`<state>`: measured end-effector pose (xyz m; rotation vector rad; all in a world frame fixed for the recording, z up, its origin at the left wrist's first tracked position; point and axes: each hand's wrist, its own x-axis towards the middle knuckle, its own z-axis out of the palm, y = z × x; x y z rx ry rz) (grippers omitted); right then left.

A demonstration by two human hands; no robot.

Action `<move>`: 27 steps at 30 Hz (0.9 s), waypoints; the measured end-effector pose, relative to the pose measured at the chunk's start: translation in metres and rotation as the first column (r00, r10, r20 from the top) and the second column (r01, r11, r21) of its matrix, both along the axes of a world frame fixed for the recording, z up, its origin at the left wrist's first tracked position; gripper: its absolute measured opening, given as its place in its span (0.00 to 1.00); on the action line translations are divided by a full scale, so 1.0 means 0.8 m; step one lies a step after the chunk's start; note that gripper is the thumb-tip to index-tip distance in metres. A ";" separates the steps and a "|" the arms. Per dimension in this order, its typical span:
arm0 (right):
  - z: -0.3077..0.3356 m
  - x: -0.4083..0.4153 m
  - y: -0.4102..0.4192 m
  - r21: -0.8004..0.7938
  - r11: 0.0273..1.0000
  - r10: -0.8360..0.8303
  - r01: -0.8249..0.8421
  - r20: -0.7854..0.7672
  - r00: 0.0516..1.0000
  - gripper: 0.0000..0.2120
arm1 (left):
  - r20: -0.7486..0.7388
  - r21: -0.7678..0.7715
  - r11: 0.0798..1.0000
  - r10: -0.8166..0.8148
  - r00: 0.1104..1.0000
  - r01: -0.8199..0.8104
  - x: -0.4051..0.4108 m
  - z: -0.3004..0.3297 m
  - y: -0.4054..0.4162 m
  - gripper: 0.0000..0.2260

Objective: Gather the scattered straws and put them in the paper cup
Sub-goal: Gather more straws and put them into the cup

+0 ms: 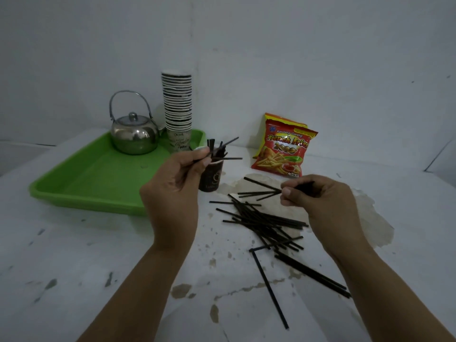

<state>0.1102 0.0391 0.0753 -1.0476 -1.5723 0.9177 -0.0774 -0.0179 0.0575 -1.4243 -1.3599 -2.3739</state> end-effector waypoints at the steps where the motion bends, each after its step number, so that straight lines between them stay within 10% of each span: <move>1: 0.007 -0.008 0.004 0.030 1.000 -0.009 0.010 -0.014 1.000 0.07 | 0.010 0.017 0.999 0.028 1.000 -0.028 -0.005 -0.001 0.001 0.09; 9: 0.045 -0.093 0.046 0.180 0.984 0.009 -0.006 -0.013 1.000 0.06 | -0.010 0.006 0.983 0.183 0.983 -0.182 -0.030 -0.015 0.019 0.08; 17: 0.028 -0.135 0.074 -0.184 0.976 0.066 -0.116 -0.259 0.964 0.06 | 0.076 -0.144 0.969 0.211 0.974 -0.199 -0.049 -0.027 0.044 0.06; 27: 0.051 -0.149 0.094 0.034 0.996 0.065 -0.086 0.403 0.913 0.07 | -0.160 -0.267 0.925 0.234 0.959 -0.270 -0.054 -0.032 0.056 0.07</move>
